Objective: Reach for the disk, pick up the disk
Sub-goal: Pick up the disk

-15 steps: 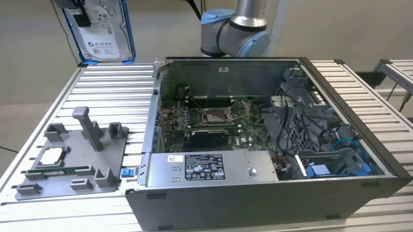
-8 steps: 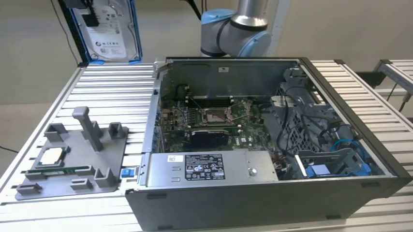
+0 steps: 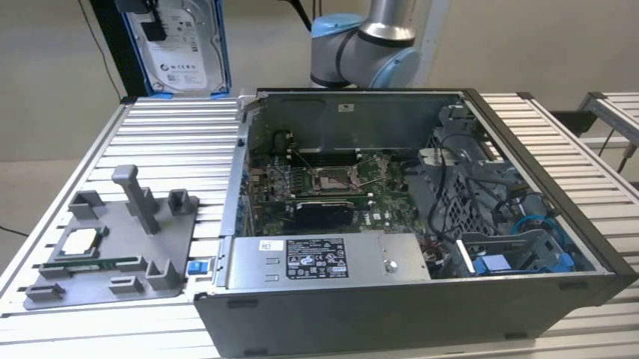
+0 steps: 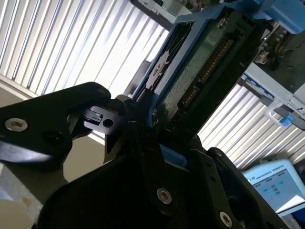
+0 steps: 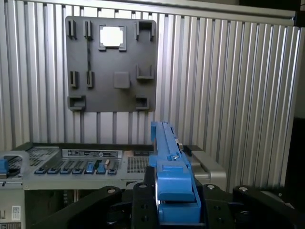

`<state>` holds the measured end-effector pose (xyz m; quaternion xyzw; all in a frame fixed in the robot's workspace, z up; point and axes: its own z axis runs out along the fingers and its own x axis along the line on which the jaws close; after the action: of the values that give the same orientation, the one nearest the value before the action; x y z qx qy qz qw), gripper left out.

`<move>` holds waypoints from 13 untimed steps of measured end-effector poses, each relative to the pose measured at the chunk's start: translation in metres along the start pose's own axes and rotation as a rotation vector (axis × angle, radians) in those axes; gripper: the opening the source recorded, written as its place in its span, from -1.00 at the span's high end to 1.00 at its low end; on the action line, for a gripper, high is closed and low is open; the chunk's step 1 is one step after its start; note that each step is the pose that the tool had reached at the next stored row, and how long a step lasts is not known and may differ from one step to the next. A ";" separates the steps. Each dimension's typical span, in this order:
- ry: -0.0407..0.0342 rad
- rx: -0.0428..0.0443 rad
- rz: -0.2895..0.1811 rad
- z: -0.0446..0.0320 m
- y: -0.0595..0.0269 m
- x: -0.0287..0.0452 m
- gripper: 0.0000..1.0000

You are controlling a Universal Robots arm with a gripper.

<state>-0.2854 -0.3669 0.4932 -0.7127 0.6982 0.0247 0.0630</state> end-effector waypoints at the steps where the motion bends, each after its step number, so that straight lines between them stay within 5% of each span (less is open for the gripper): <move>1: -0.0004 0.0001 0.000 0.0001 -0.0018 0.0000 1.00; 13: -0.0055 0.0002 0.000 0.0015 -0.0271 0.0007 1.00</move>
<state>-0.2582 -0.3669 0.4932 -0.7126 0.6981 0.0266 0.0650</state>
